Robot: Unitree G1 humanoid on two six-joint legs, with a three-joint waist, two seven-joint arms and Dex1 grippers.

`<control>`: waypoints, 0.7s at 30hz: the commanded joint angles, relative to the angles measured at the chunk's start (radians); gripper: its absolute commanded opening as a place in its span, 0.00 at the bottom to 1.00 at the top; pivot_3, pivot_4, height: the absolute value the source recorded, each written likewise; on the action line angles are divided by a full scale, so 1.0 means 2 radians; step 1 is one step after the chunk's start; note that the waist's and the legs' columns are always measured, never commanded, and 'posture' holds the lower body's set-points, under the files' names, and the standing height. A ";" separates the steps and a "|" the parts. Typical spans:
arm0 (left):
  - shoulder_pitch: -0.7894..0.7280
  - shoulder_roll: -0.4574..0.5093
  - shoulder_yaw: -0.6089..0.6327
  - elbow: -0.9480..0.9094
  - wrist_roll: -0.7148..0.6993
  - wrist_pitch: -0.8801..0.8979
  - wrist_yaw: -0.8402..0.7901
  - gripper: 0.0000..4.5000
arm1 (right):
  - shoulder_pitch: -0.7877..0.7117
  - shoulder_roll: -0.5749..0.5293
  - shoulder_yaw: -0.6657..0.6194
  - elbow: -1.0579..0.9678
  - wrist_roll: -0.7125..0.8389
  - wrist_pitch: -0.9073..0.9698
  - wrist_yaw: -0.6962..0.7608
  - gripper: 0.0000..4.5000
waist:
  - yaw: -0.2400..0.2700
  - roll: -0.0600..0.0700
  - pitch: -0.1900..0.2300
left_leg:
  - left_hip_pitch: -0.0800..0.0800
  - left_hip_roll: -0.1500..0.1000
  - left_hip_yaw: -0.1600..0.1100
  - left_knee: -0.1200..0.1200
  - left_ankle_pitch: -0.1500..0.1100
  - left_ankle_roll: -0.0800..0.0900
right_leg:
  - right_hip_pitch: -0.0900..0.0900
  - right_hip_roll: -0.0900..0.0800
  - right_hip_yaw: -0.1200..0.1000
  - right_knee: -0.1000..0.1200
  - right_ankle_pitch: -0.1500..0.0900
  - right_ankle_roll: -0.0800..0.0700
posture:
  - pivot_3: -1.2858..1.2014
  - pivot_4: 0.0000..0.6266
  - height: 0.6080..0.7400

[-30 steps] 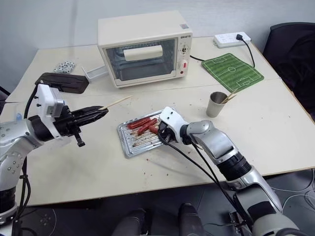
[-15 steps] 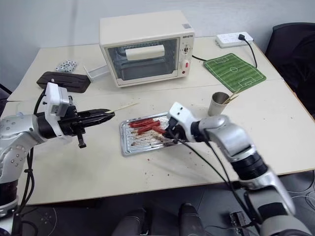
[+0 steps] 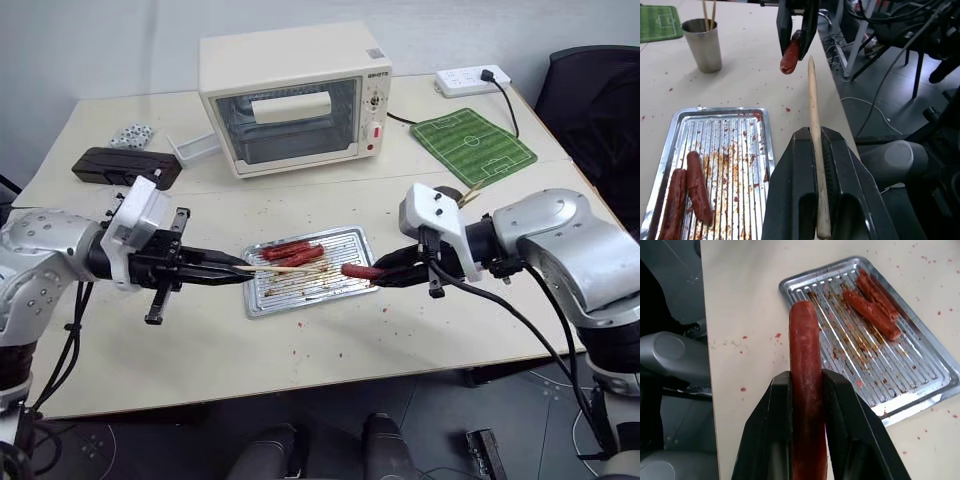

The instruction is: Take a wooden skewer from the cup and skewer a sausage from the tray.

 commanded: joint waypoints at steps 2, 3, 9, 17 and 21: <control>-0.017 -0.003 -0.006 0.014 0.007 -0.013 -0.013 0.00 | -0.006 -0.004 -0.020 -0.022 0.017 0.009 -0.007 0.18 | 0.000 0.000 0.000 | 0.000 0.000 0.000 0.000 0.000 0.000 | 0.000 0.000 0.000 0.000 0.000 0.000 | 0.52 0.24 1.00; -0.019 -0.003 -0.008 0.016 0.008 -0.015 -0.014 0.00 | -0.005 -0.005 -0.020 -0.024 0.019 0.010 -0.008 0.18 | 0.000 0.000 0.000 | 0.000 0.000 0.000 0.000 0.000 0.000 | 0.000 0.000 0.000 0.000 0.000 0.000 | 0.52 0.24 1.00; -0.020 -0.004 -0.010 0.028 0.018 -0.025 -0.023 0.00 | -0.001 -0.015 -0.033 -0.035 0.036 0.019 -0.008 0.18 | 0.001 0.000 0.000 | 0.000 0.000 0.000 0.000 0.000 0.000 | 0.000 0.000 0.000 0.000 0.000 0.000 | 0.52 0.24 1.00; -0.025 -0.010 -0.016 0.032 0.026 -0.029 -0.025 0.00 | -0.007 -0.018 -0.043 -0.046 0.055 0.031 -0.010 0.18 | 0.001 0.000 0.000 | 0.000 0.000 0.000 0.000 0.000 0.000 | 0.000 0.000 0.000 0.000 0.000 0.000 | 0.52 0.24 1.00; -0.031 -0.018 -0.022 0.034 0.030 -0.034 -0.025 0.00 | -0.018 -0.011 -0.042 -0.049 0.068 0.041 -0.021 0.18 | 0.001 0.000 0.000 | 0.000 0.000 0.000 0.001 0.000 0.000 | 0.000 0.000 0.000 0.000 0.000 0.000 | 0.52 0.24 1.00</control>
